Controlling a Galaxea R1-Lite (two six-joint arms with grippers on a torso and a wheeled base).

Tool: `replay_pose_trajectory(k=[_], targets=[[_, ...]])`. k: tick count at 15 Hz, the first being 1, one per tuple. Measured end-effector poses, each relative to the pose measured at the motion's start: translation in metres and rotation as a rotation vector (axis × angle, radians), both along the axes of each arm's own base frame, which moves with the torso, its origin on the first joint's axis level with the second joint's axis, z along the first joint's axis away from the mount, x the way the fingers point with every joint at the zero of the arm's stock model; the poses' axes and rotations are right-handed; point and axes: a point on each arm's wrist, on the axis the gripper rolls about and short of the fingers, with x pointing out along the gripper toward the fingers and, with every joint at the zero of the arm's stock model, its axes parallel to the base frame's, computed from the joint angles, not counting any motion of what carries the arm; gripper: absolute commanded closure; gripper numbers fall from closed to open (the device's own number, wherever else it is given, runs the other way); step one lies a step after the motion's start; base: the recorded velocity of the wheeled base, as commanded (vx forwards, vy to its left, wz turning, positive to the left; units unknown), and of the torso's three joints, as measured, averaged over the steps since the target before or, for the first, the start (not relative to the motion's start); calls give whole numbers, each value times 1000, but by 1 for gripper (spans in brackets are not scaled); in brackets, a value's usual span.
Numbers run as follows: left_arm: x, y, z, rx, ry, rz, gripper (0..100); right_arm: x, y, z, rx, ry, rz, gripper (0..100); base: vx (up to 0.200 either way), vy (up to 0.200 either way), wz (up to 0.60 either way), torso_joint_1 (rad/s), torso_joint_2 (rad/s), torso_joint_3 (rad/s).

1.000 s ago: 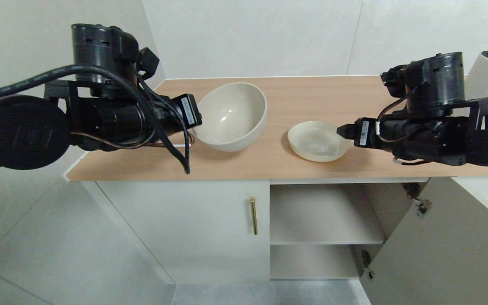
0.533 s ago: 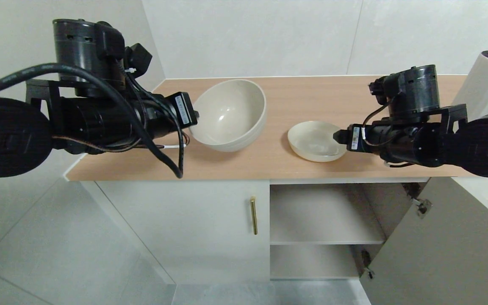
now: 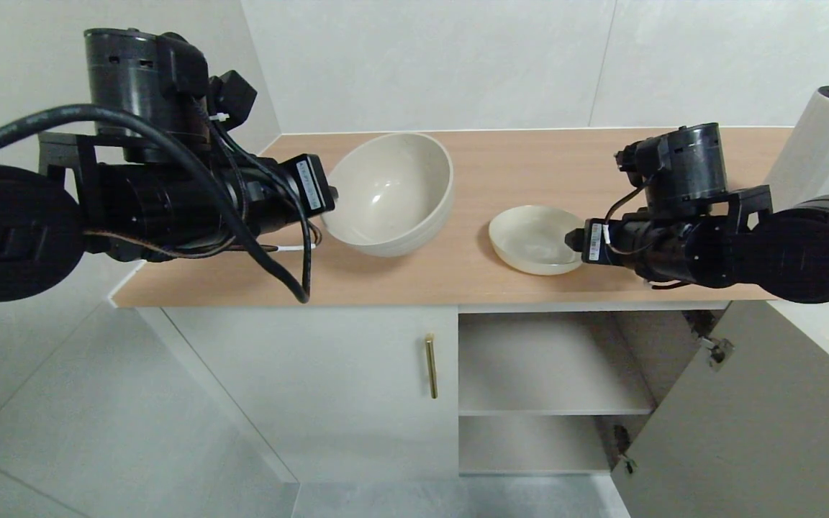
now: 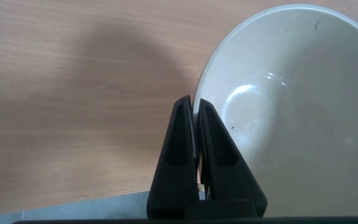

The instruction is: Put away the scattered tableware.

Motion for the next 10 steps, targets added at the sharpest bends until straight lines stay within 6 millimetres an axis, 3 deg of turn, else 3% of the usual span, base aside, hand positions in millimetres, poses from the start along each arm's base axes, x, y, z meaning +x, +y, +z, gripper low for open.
replay_pose_trajectory(k=[6,10], targets=[[-1,1,1,-2,-2,3,100,0,0,4,48,-9,-7,100,0,0,0,0,0,0],[-10,4,1,-2,-1,7,100,-28,-12,27,135,-30,87,100,0,0,0,0,0,0]])
